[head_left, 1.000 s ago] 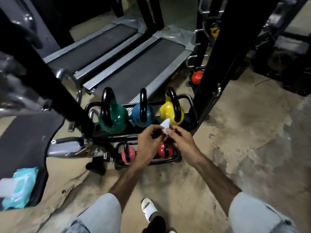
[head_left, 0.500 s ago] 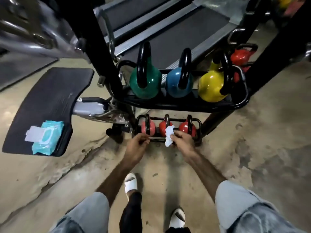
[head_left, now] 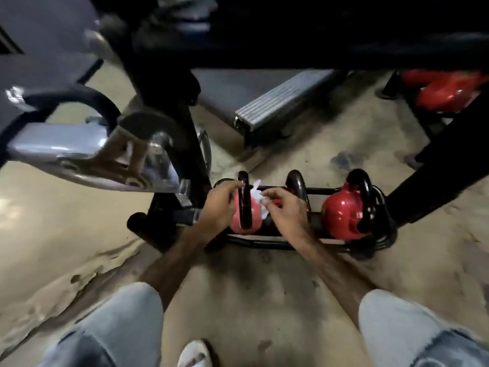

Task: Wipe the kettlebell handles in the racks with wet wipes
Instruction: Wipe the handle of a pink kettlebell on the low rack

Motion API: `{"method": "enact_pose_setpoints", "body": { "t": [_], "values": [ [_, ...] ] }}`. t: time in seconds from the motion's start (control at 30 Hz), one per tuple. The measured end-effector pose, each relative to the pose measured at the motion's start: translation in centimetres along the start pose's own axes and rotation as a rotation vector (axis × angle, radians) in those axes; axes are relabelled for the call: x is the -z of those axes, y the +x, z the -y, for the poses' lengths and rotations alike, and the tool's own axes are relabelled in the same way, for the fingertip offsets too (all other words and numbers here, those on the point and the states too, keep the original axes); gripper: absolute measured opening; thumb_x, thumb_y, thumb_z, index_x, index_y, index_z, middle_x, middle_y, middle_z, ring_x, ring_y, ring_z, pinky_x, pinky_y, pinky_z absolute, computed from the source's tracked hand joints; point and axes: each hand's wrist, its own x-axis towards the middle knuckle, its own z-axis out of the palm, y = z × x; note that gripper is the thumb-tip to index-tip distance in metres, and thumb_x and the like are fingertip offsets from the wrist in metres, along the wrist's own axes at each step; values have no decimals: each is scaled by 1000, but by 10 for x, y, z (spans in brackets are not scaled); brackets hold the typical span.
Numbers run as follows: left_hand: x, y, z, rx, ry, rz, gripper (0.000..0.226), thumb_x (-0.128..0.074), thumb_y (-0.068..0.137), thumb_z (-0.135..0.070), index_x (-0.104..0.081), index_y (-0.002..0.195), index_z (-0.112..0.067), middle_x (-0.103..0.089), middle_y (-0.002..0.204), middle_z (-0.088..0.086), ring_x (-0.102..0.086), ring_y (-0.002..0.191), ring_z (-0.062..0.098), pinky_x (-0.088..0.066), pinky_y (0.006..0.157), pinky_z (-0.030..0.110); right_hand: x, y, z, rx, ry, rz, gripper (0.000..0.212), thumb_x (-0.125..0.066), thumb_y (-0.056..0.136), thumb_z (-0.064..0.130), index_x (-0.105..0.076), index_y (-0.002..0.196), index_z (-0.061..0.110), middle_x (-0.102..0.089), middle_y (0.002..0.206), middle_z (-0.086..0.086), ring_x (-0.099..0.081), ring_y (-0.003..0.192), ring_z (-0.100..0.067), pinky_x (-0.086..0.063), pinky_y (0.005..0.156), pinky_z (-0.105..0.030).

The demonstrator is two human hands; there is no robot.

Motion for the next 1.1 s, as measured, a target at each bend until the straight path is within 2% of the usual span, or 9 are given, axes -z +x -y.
{"method": "enact_pose_setpoints", "body": {
  "t": [0.07, 0.17, 0.33, 0.47, 0.6, 0.7, 0.77, 0.9, 1.1],
  "values": [
    [-19, 17, 32, -83, 10, -13, 33, -52, 87, 3, -65, 117, -6, -67, 116, 7, -61, 107, 19, -41, 94, 19, -25, 6, -28, 183, -30, -38, 14, -73, 84, 13, -77, 96, 19, -72, 92, 4, -66, 76, -5, -52, 72, -18],
    [-36, 37, 60, -163, -10, 2, 34, -66, 84, -4, -64, 118, -2, -64, 122, 12, -60, 114, 21, -43, 100, 24, -51, 20, -52, 414, -81, -81, 20, -74, 81, 1, -77, 97, 12, -66, 94, -3, -60, 82, -4, -46, 75, -6],
    [-52, 53, 92, -178, -39, 69, 39, -60, 80, 14, -60, 119, 8, -54, 132, 21, -53, 124, 27, -42, 99, 19, -74, 19, -79, 562, -155, -134, 16, -68, 87, 3, -75, 99, 9, -63, 97, -4, -59, 85, -5, -43, 78, -5],
    [-56, 45, 92, -66, -216, 93, 51, -39, 81, 30, -53, 125, 10, -45, 142, 15, -49, 122, 21, -45, 103, 40, -71, -20, -96, 584, -236, -59, 15, -64, 88, -4, -72, 100, -1, -50, 89, 5, -52, 77, 11, -37, 71, 2],
    [-61, 49, 98, -61, -190, 21, 43, -42, 88, 19, -59, 123, 2, -50, 140, 9, -45, 130, 14, -39, 109, 36, -79, -16, -100, 538, -126, -145, 17, -74, 76, -11, -76, 89, 0, -51, 87, 3, -51, 83, 17, -38, 74, 1],
    [-60, 54, 99, -16, -279, 19, 38, -45, 89, 17, -62, 119, 2, -55, 135, 10, -50, 125, 15, -43, 106, 43, -83, -14, -99, 510, -44, -215, 19, -72, 79, -11, -76, 91, 3, -59, 87, -1, -57, 84, 10, -44, 75, -7],
    [-57, 55, 99, -27, -274, 18, 31, -50, 90, 11, -63, 117, 4, -58, 131, 13, -52, 123, 14, -42, 107, 39, -84, -4, -93, 497, 3, -254, 16, -72, 81, -7, -76, 91, 5, -63, 88, -3, -60, 82, 3, -46, 74, -11],
    [-51, 58, 94, -85, -211, 27, 26, -58, 90, 2, -65, 115, 2, -62, 124, 11, -54, 113, 7, -41, 101, 14, -85, 14, -74, 463, 37, -248, 10, -71, 84, 2, -76, 91, 7, -63, 89, -1, -60, 80, -2, -48, 73, -13],
    [-53, 62, 92, 18, -415, 92, 31, -54, 88, 12, -60, 118, 8, -59, 124, 10, -60, 104, 22, -56, 80, 25, -93, -29, -112, 509, -12, -167, 19, -70, 82, -5, -76, 95, 8, -60, 89, 2, -61, 82, -5, -52, 74, -20]
  ]
}}
